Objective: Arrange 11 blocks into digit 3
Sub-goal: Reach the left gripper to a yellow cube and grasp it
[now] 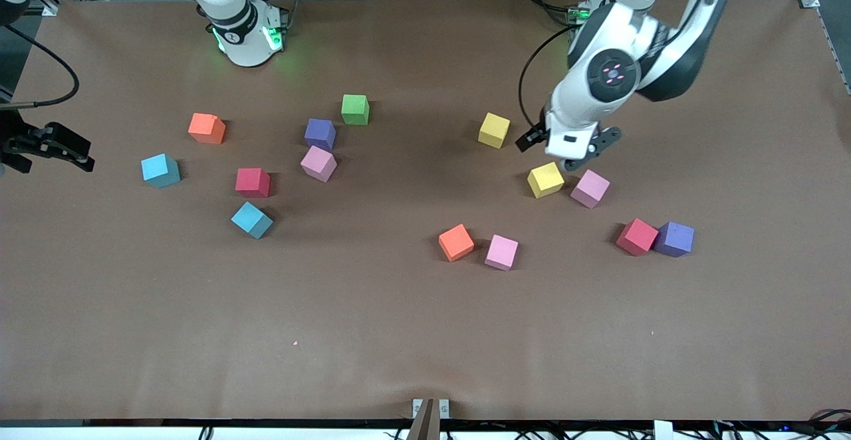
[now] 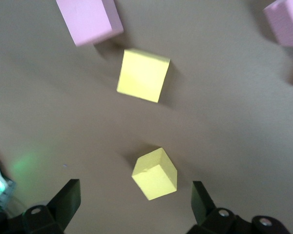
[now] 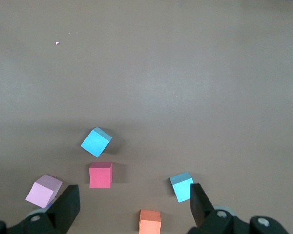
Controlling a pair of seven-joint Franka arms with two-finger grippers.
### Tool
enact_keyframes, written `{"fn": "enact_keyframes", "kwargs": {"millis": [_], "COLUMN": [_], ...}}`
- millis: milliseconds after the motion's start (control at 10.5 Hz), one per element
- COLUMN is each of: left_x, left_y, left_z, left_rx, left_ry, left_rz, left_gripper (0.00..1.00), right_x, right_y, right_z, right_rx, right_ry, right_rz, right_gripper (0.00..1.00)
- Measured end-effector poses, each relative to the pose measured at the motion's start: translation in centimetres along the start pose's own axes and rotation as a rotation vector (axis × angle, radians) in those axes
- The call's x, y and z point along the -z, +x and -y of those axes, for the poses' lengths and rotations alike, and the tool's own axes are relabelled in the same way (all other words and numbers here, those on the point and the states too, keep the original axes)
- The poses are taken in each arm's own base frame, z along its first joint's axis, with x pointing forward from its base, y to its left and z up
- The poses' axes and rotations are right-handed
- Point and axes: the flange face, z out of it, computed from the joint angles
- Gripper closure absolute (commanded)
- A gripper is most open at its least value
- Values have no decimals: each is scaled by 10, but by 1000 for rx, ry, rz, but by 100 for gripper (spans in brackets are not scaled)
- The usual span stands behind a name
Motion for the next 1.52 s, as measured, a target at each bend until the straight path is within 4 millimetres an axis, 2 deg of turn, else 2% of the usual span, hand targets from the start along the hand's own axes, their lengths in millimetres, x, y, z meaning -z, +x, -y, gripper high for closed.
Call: {"fn": "enact_keyframes", "kwargs": {"millis": [190,380,475,760,950,1140,1426,1521], "left_x": [-31,-47,-58,-109,-141,-156,-166,-173], "left_y": [-13,-21,-28,-50,-50,-48,-50,-53], "left_z": [-7,-11,-12,-15,-8,2,0,-2], "left_rx": [154,363,408,421,426,434,439,456], "left_ry": [5,-9,-28,-49,-41,-27,-38,-38], "left_rz": [45,51,42,30,30,28,30,32], "left_gripper": [0,0,0,0,0,0,0,0], "right_x": [-12,-27,-36,-71,-92,-115,-174,-187], "right_y": [0,2,2,-1,-7,-20,-57,-69], "right_z": [2,13,21,34,51,78,100,111], "right_rx": [4,29,42,121,157,210,282,305], "right_ry": [2,5,6,13,35,40,42,41], "right_rz": [16,17,20,20,41,73,84,68], "right_gripper": [0,0,0,0,0,0,0,0]}}
